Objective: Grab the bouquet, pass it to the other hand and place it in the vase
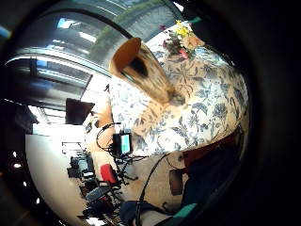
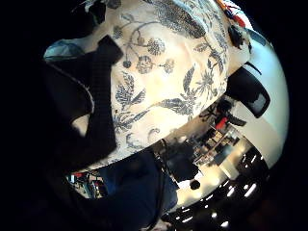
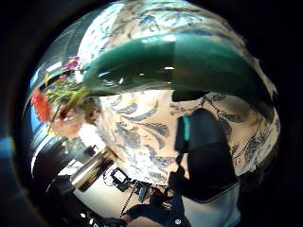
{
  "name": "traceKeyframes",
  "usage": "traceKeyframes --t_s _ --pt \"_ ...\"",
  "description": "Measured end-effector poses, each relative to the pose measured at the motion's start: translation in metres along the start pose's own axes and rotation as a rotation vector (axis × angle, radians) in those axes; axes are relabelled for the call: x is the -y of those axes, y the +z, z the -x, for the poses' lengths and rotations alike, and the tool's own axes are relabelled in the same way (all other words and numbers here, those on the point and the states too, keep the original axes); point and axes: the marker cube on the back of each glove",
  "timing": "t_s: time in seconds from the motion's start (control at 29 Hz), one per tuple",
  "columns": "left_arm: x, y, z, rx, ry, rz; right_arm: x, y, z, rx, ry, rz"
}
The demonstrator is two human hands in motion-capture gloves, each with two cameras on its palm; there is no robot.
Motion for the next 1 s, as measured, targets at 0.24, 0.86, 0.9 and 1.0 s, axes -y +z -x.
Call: traceKeyframes --t_s 0.24,0.86,0.9,1.0 --pt "-0.002 0.002 0.001 -0.007 -0.003 0.025 -0.002 0.011 0.007 -0.065 -0.018 0.006" --pt "0.002 0.004 0.001 0.002 -0.006 0.035 -0.001 0.006 0.002 -0.128 0.08 -0.08" --pt "0.001 0.005 0.001 0.0 -0.007 0.038 -0.003 0.007 0.003 -0.132 0.064 -0.088" --pt "0.001 0.007 0.004 -0.006 -0.011 0.047 -0.004 0.005 0.003 -0.129 0.057 -0.202"
